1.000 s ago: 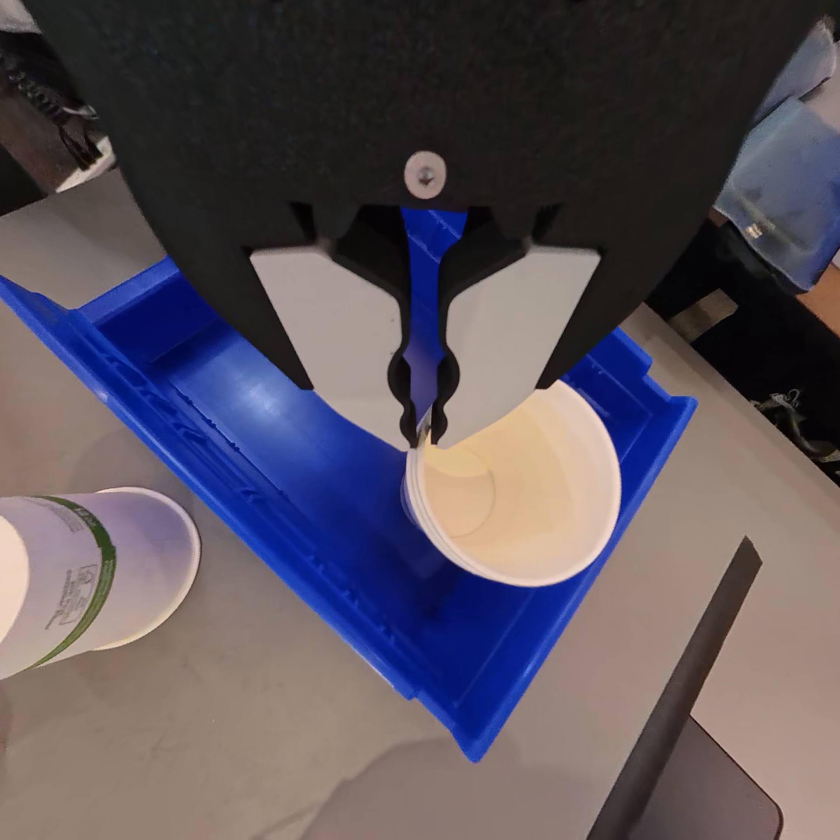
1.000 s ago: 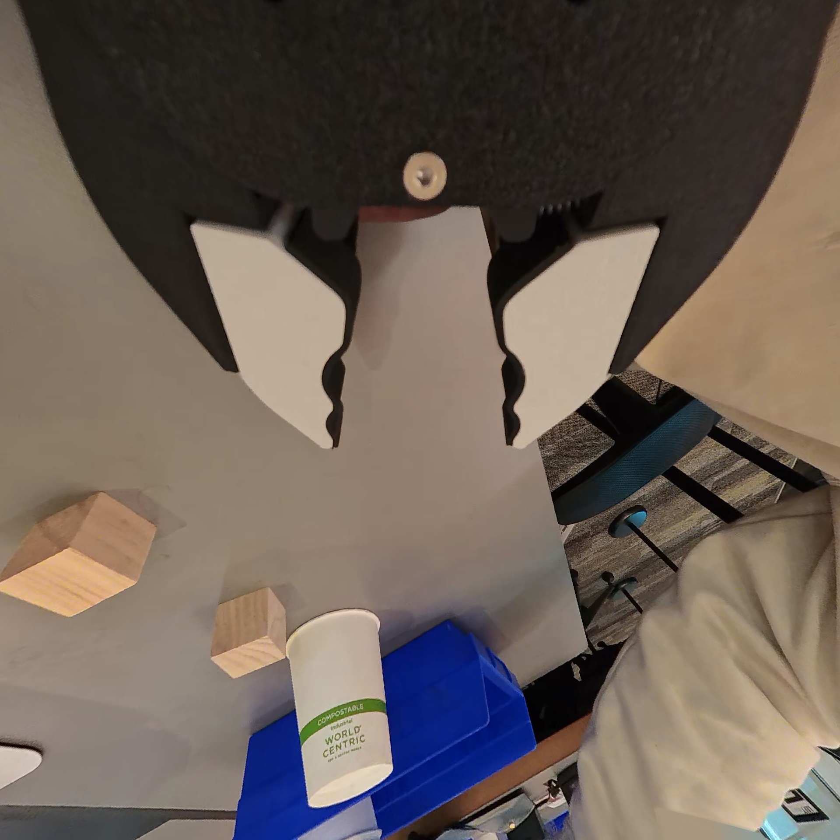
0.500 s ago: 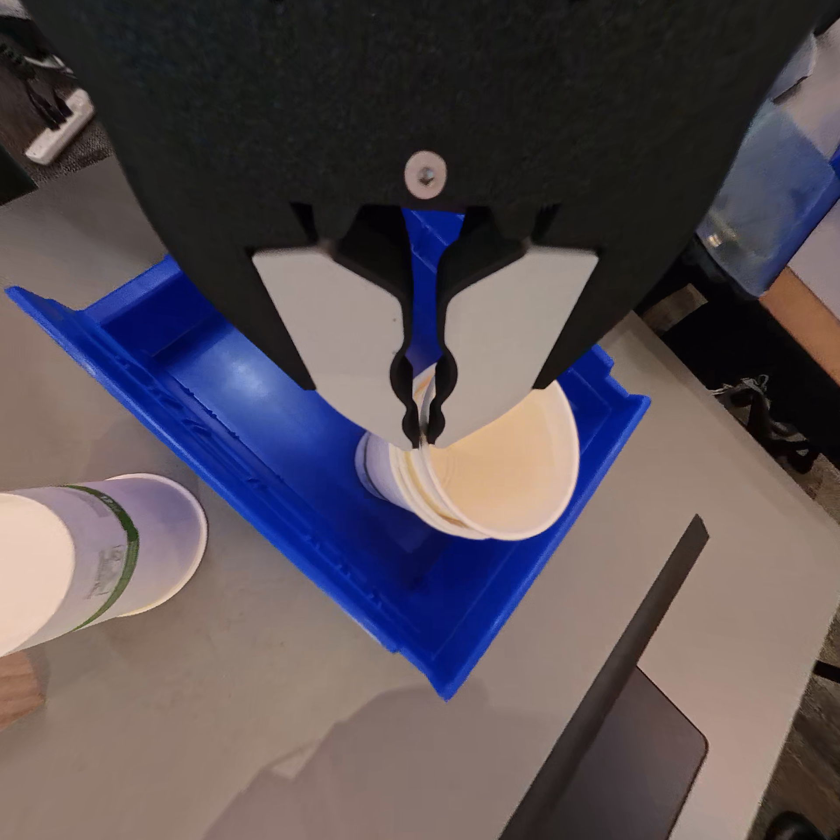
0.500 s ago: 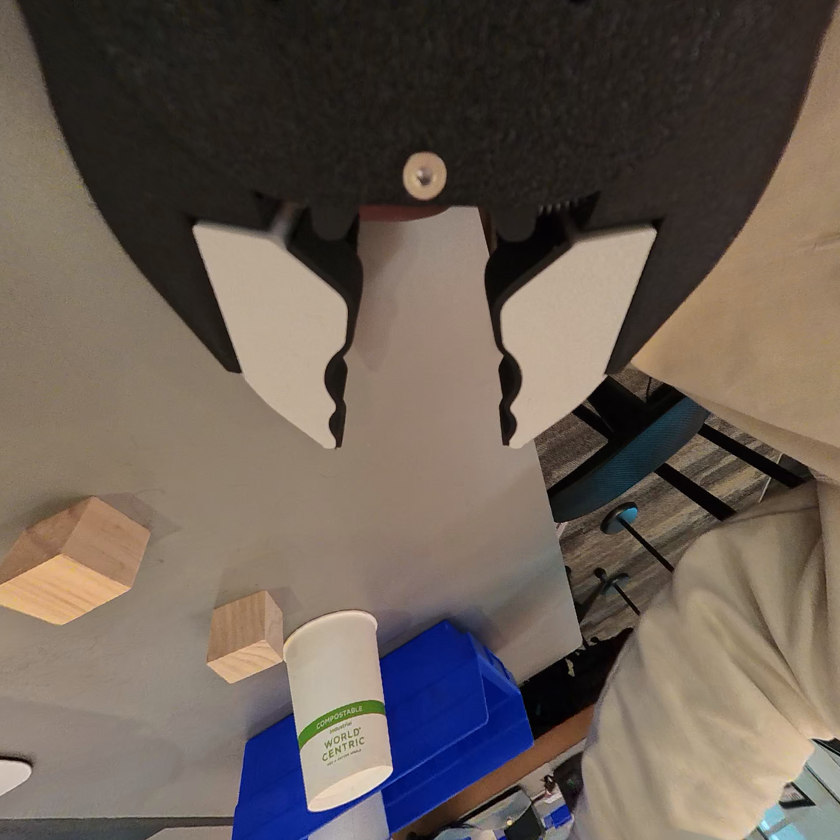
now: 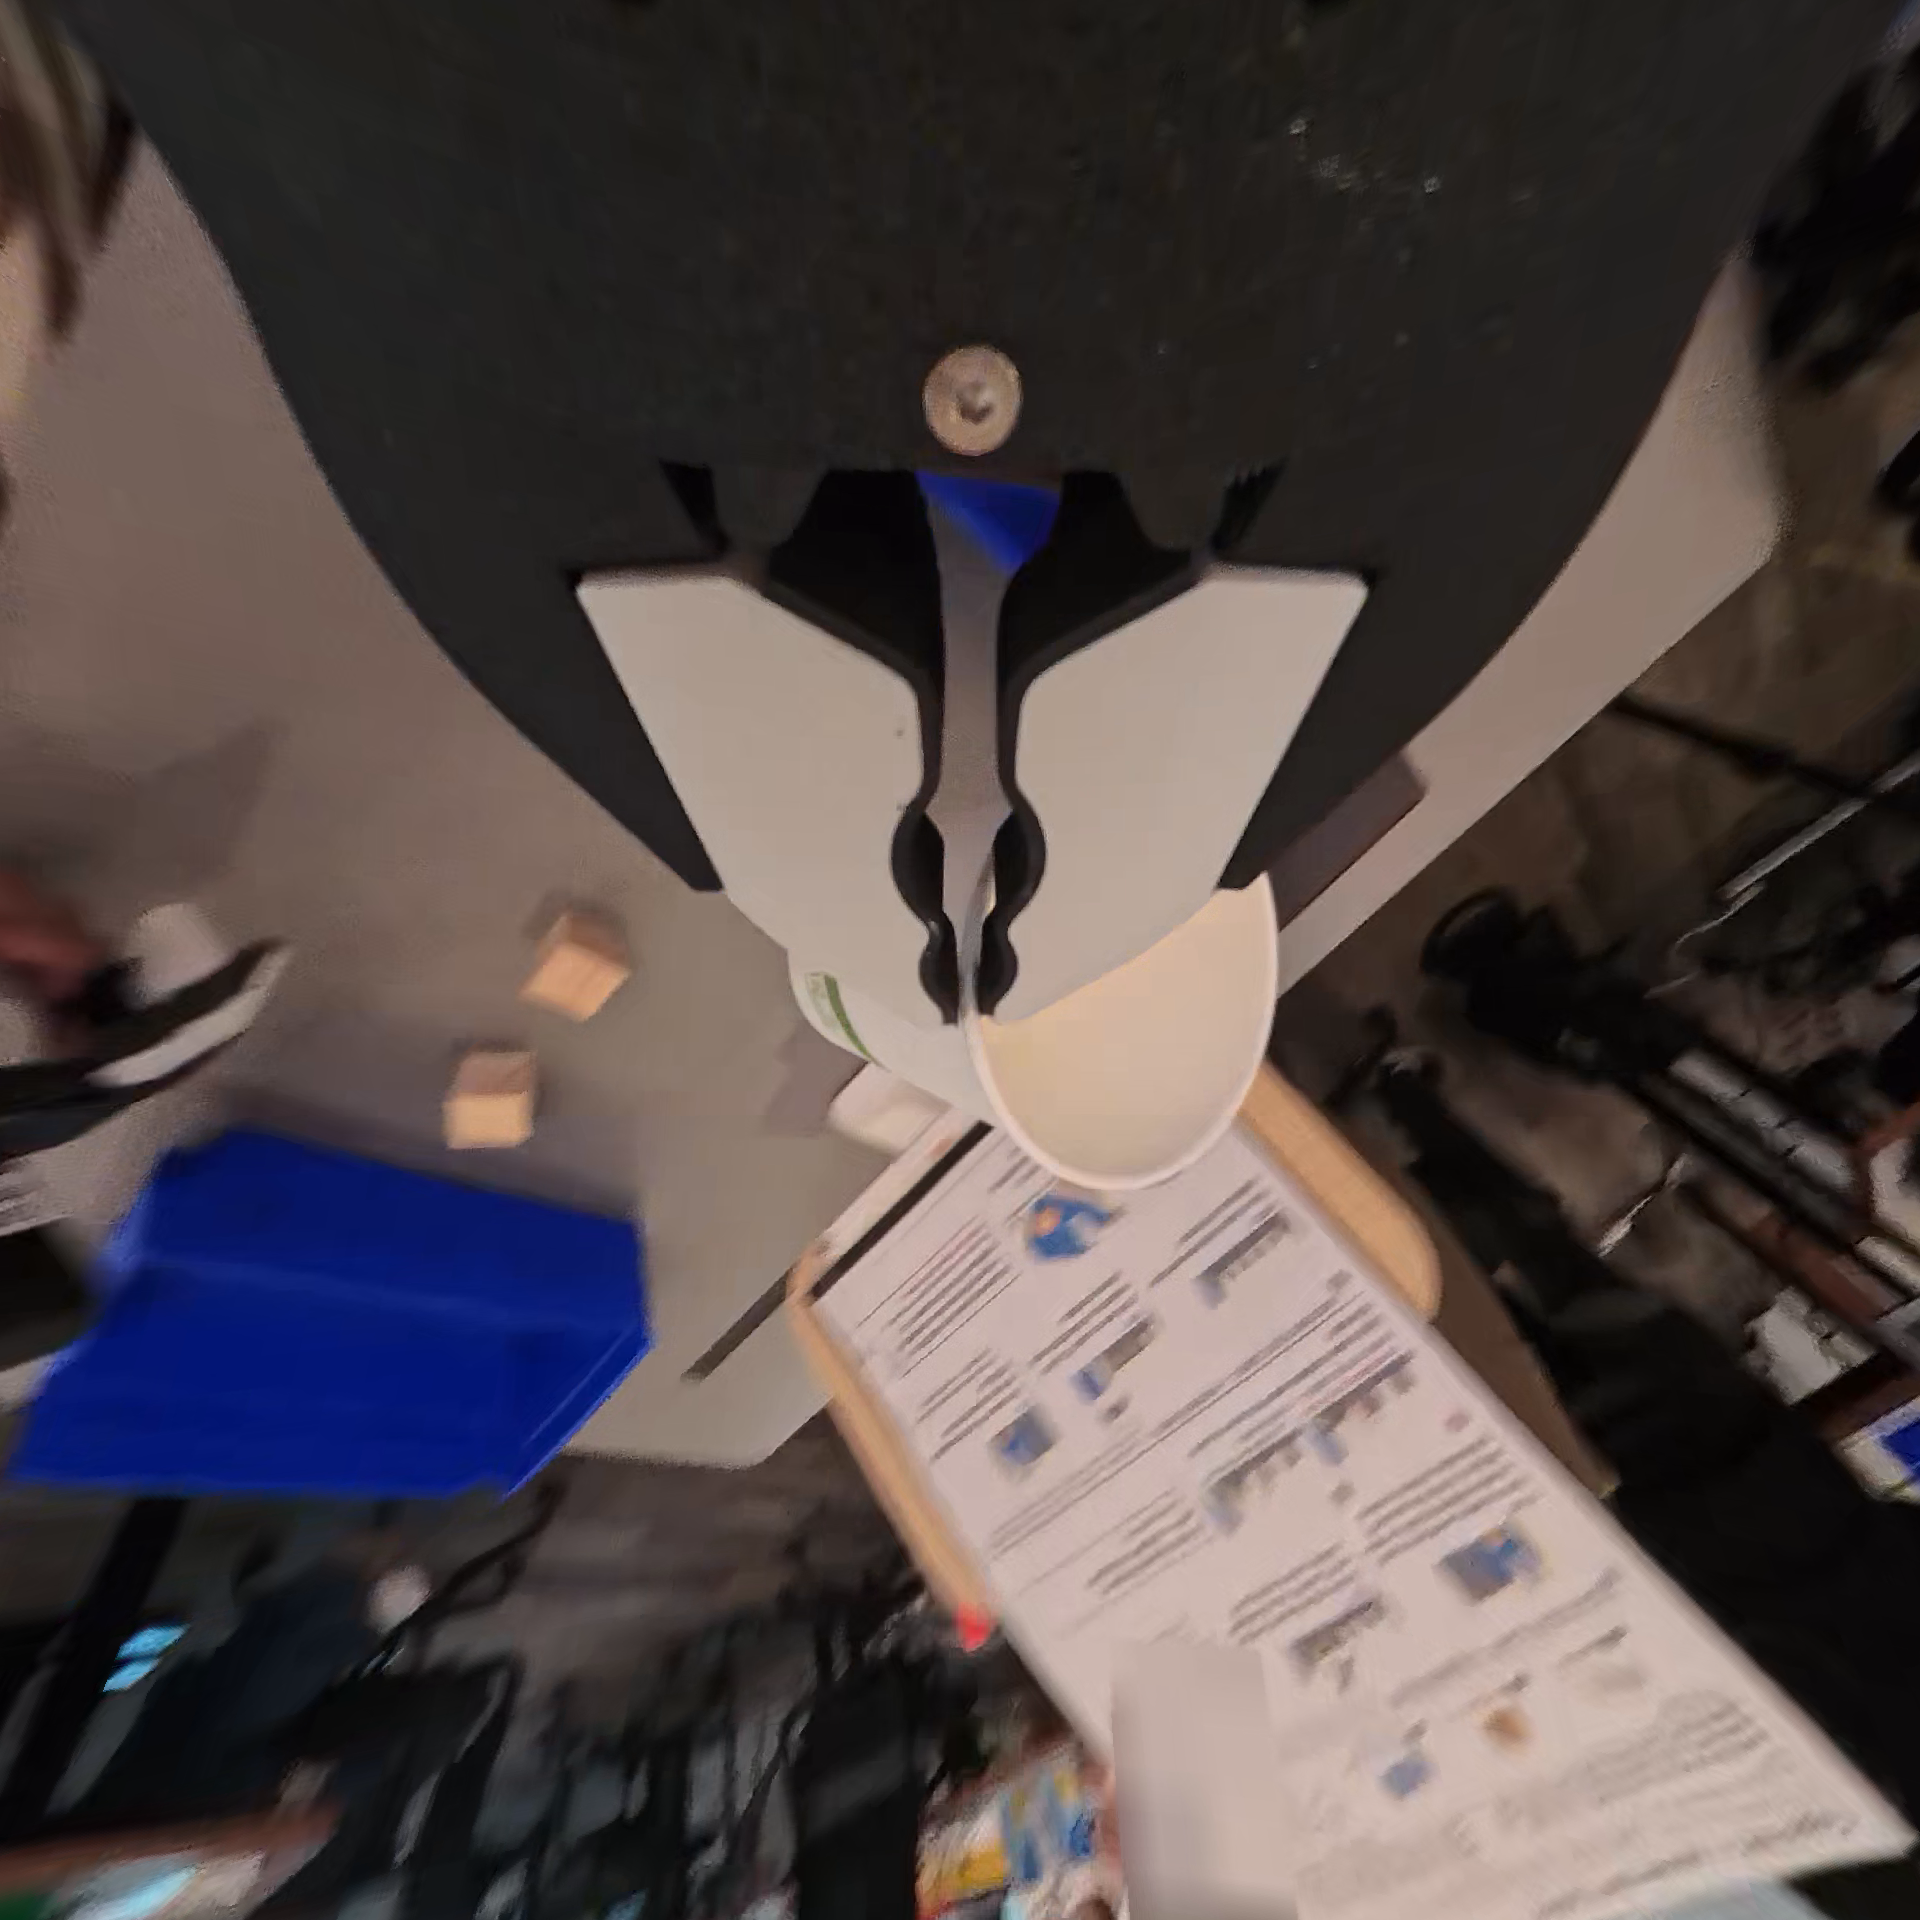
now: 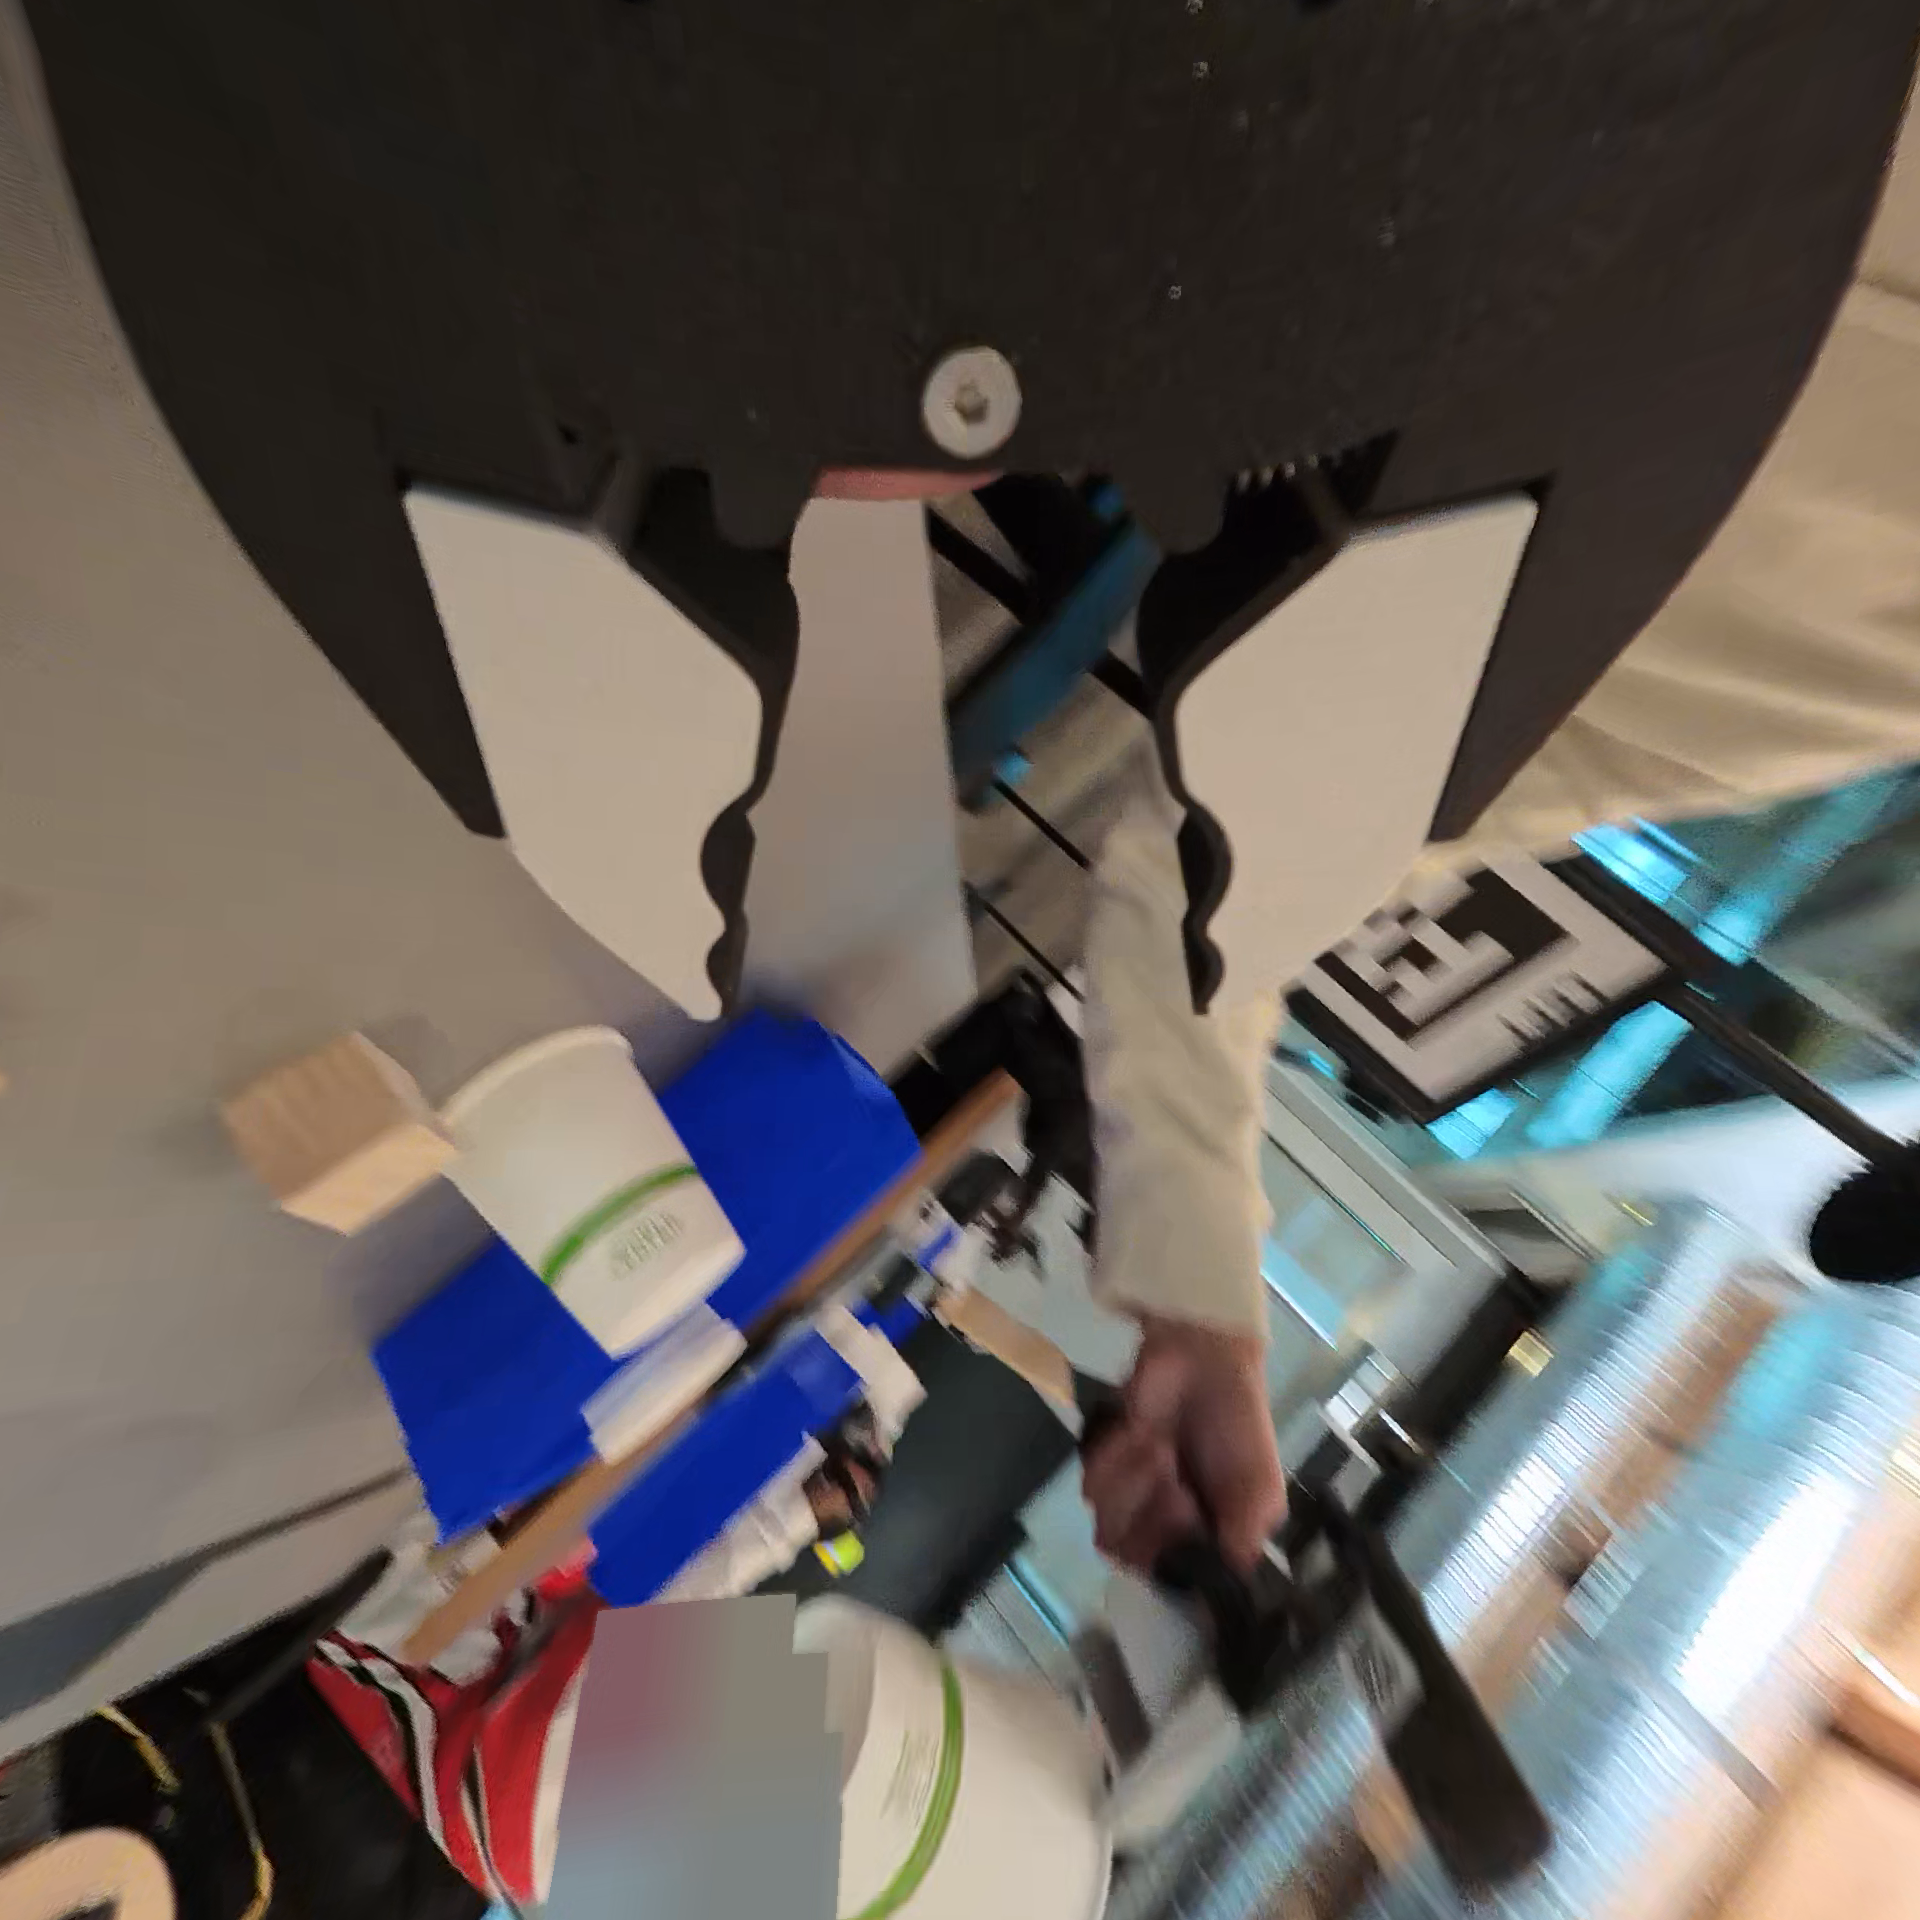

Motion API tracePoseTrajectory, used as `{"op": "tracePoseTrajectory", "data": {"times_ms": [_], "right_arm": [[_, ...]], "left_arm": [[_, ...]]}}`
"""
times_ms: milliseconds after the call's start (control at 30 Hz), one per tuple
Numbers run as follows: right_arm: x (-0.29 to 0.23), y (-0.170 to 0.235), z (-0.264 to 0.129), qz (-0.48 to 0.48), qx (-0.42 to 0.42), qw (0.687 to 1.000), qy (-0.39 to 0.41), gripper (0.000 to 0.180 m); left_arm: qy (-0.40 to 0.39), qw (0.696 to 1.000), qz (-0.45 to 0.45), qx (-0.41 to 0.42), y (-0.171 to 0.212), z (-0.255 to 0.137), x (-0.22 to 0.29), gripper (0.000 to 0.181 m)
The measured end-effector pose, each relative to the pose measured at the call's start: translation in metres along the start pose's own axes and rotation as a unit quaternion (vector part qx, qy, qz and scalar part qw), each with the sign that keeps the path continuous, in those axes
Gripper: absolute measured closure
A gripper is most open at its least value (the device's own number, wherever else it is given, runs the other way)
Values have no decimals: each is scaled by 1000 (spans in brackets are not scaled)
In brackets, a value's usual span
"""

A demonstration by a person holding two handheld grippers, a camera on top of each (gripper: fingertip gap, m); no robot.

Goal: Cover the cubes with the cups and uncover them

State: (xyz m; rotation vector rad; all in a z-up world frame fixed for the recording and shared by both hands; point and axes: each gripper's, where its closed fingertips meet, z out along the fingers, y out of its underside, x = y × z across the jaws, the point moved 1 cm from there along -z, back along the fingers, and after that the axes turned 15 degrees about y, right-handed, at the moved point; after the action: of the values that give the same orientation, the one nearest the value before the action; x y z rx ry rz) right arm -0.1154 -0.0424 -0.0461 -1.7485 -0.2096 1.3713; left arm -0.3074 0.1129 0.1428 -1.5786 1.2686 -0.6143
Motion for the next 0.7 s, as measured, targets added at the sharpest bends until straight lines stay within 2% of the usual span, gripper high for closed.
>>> {"op": "tracePoseTrajectory", "data": {"times_ms": [33, 167, 267, 367, 467, 533, 567, 700], "right_arm": [[-5, -11, 5, 33, 22, 999, -27, 94], [-21, -46, 19, 163, 83, 975, -127, 83], [-22, -66, 14, 255, 131, 939, -189, 75], [-22, -70, 5, 280, 151, 924, -213, 69], [-14, -71, -3, 283, 158, 924, -203, 72], [-3, -76, -11, 284, 174, 924, -189, 87], [3, -77, -14, 279, 175, 927, -181, 87], [15, -71, -15, 207, 138, 961, -119, 88]], "left_arm": [[24, 1000, -2, 16, -10, 9, 22, 177], [74, 995, -18, 62, -35, 51, 94, 178], [108, 991, -18, 71, -38, 86, 136, 177], [142, 987, -18, 75, -35, 115, 166, 177], [182, 979, -36, 82, -29, 137, 186, 177], [208, 974, -50, 79, -21, 148, 195, 177], [215, 972, -53, 82, -17, 151, 198, 177], [218, 972, -65, 62, 6, 155, 198, 174]]}}
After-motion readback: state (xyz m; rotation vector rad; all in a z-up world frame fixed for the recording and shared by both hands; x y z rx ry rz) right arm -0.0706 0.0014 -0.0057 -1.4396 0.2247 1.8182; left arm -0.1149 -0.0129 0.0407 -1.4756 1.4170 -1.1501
